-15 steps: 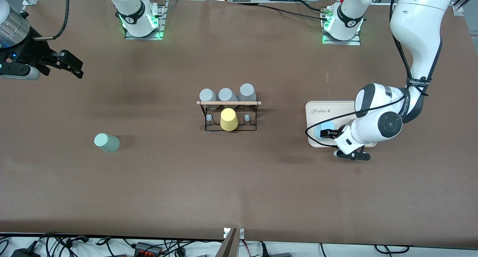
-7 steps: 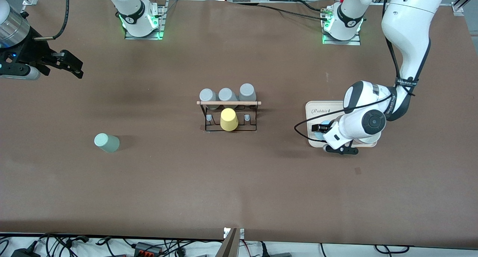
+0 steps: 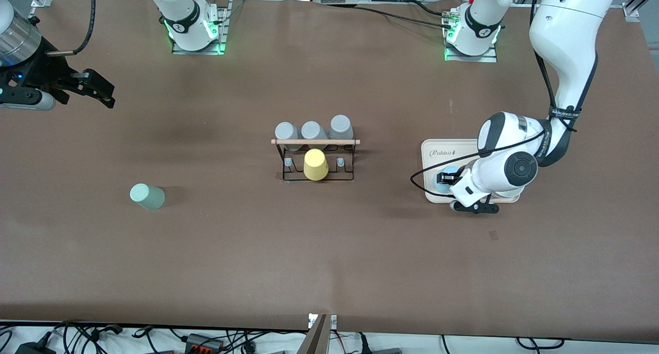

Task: Hang scattered cups on rack with three cups
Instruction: 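Carry the blue cup to the rack while the right gripper reaches the mint cup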

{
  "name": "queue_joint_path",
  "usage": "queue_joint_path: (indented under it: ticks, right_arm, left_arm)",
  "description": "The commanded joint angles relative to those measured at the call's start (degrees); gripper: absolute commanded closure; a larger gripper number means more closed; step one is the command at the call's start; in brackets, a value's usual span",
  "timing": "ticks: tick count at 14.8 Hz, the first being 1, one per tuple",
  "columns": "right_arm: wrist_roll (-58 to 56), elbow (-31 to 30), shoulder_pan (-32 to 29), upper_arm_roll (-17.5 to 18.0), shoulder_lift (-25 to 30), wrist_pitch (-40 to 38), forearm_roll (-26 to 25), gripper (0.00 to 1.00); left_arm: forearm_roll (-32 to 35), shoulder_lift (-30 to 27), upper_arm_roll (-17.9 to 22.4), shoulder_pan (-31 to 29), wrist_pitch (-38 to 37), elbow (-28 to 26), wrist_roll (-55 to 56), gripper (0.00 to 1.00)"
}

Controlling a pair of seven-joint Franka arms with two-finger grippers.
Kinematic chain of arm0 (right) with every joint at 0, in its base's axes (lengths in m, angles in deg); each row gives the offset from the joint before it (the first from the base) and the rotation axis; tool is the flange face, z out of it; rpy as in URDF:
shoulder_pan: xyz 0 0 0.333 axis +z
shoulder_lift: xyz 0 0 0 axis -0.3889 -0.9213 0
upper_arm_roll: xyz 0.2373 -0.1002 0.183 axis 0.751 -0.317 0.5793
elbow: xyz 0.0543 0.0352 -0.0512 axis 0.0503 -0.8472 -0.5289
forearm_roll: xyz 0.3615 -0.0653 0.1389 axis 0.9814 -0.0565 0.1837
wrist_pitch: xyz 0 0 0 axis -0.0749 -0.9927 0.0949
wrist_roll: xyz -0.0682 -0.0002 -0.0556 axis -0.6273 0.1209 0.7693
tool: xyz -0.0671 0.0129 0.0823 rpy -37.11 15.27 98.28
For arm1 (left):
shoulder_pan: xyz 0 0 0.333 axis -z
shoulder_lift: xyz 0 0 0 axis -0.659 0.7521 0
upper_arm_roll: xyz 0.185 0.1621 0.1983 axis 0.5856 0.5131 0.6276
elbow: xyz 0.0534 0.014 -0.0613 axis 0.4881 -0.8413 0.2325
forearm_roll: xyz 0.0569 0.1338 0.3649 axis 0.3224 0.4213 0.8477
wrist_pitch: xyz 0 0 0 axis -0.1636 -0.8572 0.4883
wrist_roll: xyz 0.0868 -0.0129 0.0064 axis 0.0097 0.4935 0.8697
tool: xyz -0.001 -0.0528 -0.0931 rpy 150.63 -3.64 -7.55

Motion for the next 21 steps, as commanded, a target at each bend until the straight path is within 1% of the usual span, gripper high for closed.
queue_joint_path:
  ticks: [1,2,3,4,6,8,9,10,13,14,16,18,19,21]
  right_arm:
    - [-1.03,0.40,-0.30,0.08,0.12,-0.14,0.58,0.00]
    - [-1.03,0.40,-0.30,0.08,0.12,-0.14,0.58,0.00]
    - [-1.11,0.40,-0.30,0.08,0.12,-0.14,0.58,0.00]
    - [-1.11,0.40,-0.30,0.08,0.03,-0.14,0.58,0.00]
    - [-1.11,0.14,-0.30,0.08,-0.06,-0.31,0.58,0.00]
    - [-1.20,-0.22,-0.21,0.08,-1.02,-0.32,0.58,0.00]
    - [-1.20,-0.22,-0.39,0.08,-2.50,0.21,0.24,0.00]
    - [-1.20,-0.13,-0.65,-0.01,-4.52,0.73,-0.03,0.00]
    - [-3.21,-0.39,-3.45,-0.27,-11.72,5.55,-0.30,0.00]
    - [-4.88,-0.39,-4.51,-0.36,-14.79,7.84,-0.82,0.00]
    - [-9.35,-0.39,-6.97,-0.36,-20.24,12.75,-1.70,0.00]
    - [-11.56,-0.57,-8.99,-0.36,-25.34,18.38,-1.70,0.00]
    - [-12.53,-0.92,-9.61,-0.36,-27.28,20.84,-1.70,0.00]
    - [-14.47,-2.93,-10.49,-0.36,-30.10,26.03,-1.61,0.00]
  left_arm:
    - [-0.89,-1.84,-0.12,-0.14,0.25,-0.94,-0.52,0.93]
    - [-0.89,-2.11,-0.12,0.47,0.08,-0.50,-0.52,0.95]
    - [-0.80,-2.72,-0.38,0.82,0.08,-0.24,-0.43,0.99]
    - [-0.80,-2.90,-0.47,1.00,0.08,1.24,0.26,0.99]
    - [-1.06,-2.81,-1.87,1.53,-3.24,6.77,0.53,0.99]
    - [-1.50,-1.42,-1.96,3.10,-8.17,14.23,1.49,0.99]
    - [-3.07,-0.45,-1.96,4.51,-9.58,17.83,3.67,0.99]
    - [-4.13,0.43,-1.96,5.65,-9.85,20.22,5.96,0.99]
    - [-4.84,2.28,-1.96,11.01,-9.94,26.02,15.35,0.99]
    - [-6.41,3.07,-1.96,12.59,-9.94,28.48,19.82,0.99]
    - [-9.84,3.34,-1.96,14.71,-9.94,29.38,24.42,0.99]
    - [-10.37,2.73,-2.14,15.42,-9.94,29.38,26.80,0.99]
    - [-11.68,2.72,-2.58,16.38,-9.94,29.38,28.90,0.99]
    - [-11.87,3.07,-2.58,18.66,-9.86,29.30,31.20,0.99]
